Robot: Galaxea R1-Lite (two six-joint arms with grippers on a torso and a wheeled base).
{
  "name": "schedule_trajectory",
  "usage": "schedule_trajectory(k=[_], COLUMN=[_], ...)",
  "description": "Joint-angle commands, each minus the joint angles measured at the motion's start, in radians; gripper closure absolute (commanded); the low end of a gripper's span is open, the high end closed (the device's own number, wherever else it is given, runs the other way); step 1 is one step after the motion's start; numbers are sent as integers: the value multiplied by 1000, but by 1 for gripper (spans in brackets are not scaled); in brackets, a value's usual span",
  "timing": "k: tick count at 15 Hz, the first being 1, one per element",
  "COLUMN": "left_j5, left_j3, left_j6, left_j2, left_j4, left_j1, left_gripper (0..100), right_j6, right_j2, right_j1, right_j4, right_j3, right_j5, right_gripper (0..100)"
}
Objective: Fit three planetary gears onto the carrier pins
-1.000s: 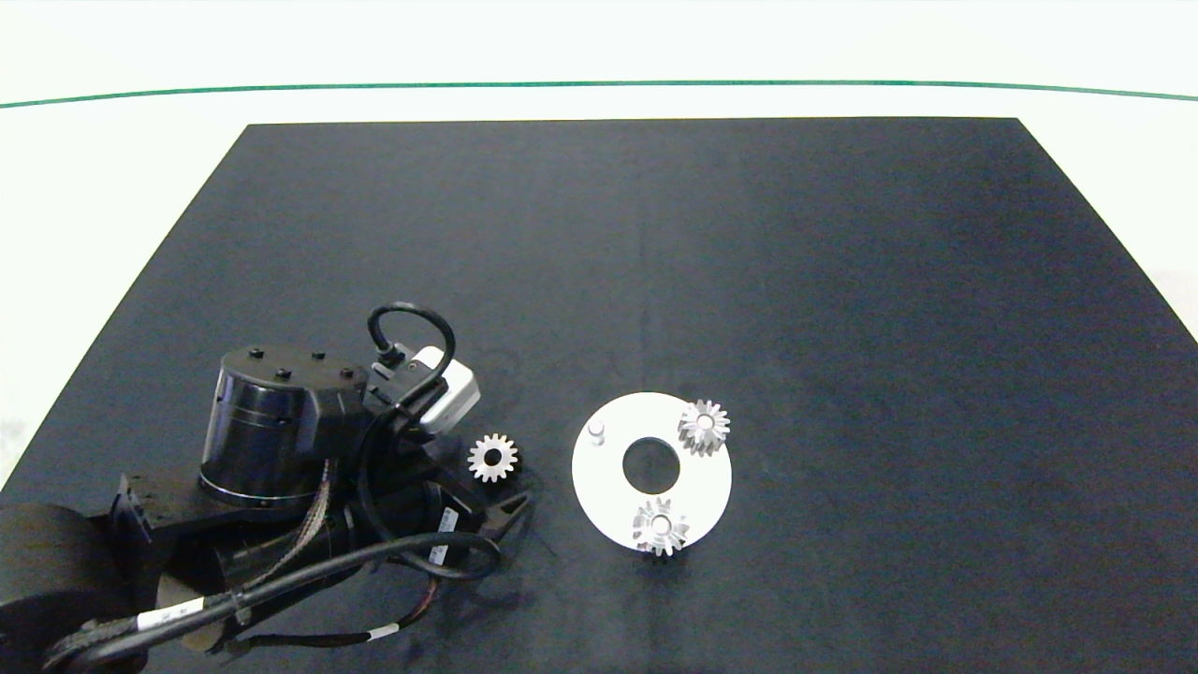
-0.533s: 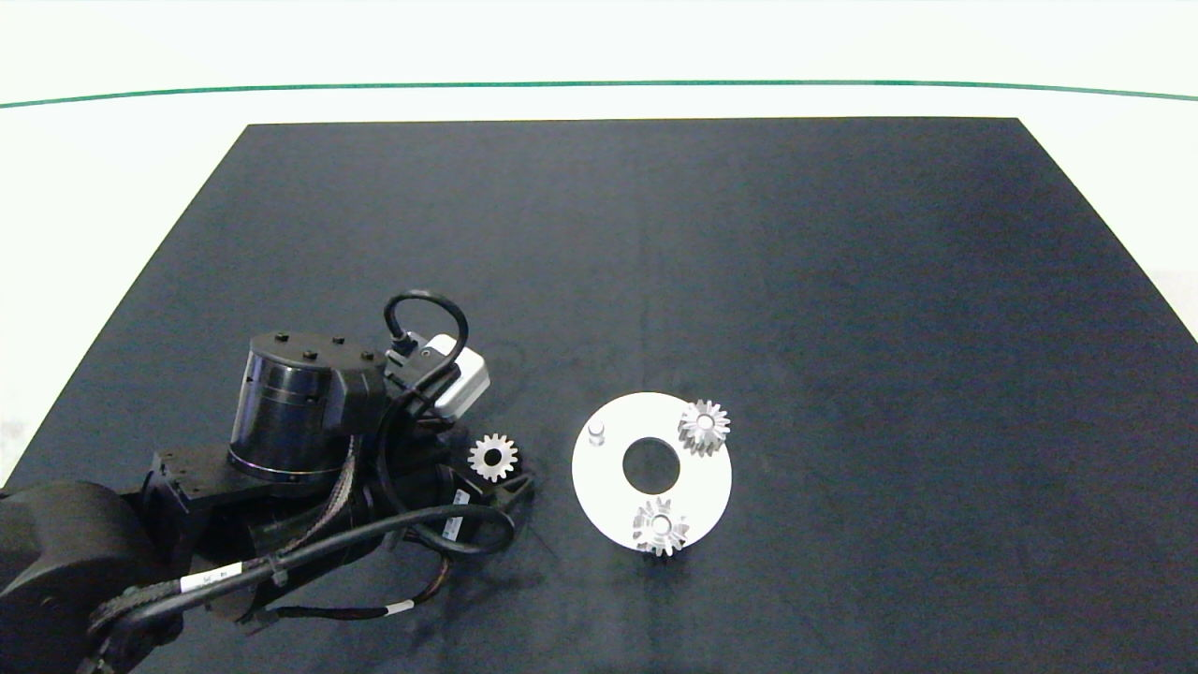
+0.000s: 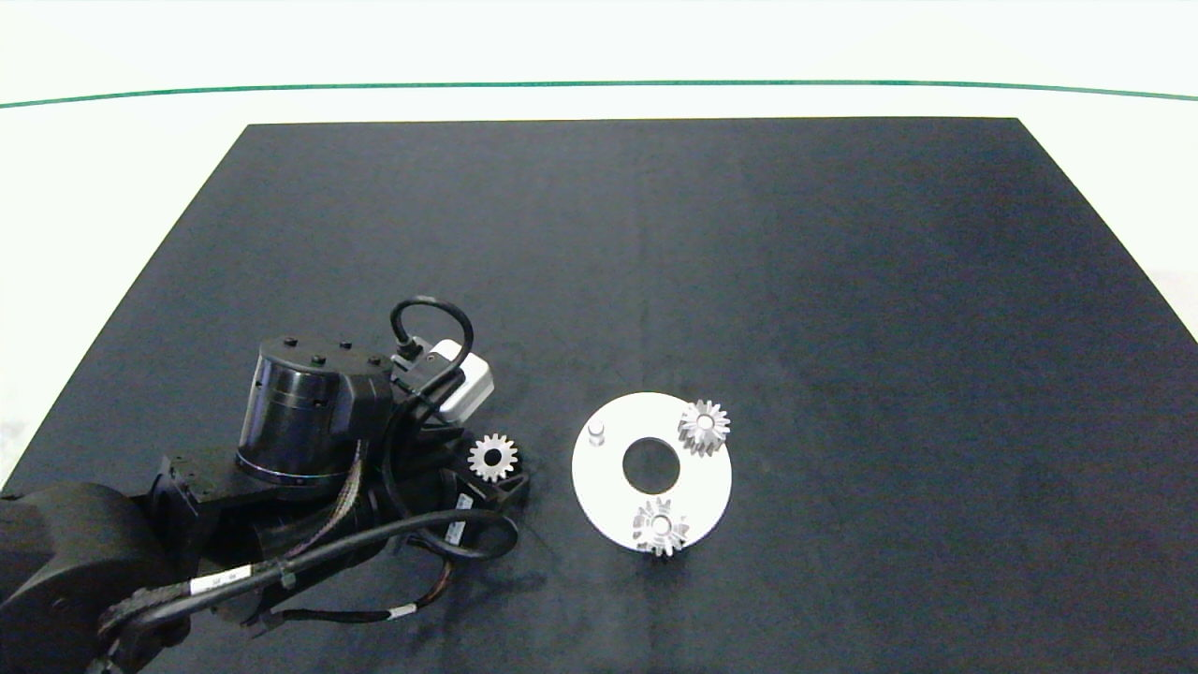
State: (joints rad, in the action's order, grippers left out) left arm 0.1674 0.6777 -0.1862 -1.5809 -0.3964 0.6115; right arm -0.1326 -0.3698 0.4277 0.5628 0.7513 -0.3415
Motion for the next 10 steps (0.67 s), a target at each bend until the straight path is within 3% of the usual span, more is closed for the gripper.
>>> schedule_trajectory(k=[1, 10], left_j5=[3, 1], left_j3=[-3, -3], left_j6=[-3, -3], left_j2=[2, -8], left_j4=[-2, -22], left_j1=[-1, 1], left_gripper=[33, 51], right_j6=[-1, -1], right_j2=[-5, -8], right_j1=[0, 2], right_j4=[3, 3], right_j3=[0, -3], right_j5=[-2, -2], right_gripper=[0, 0])
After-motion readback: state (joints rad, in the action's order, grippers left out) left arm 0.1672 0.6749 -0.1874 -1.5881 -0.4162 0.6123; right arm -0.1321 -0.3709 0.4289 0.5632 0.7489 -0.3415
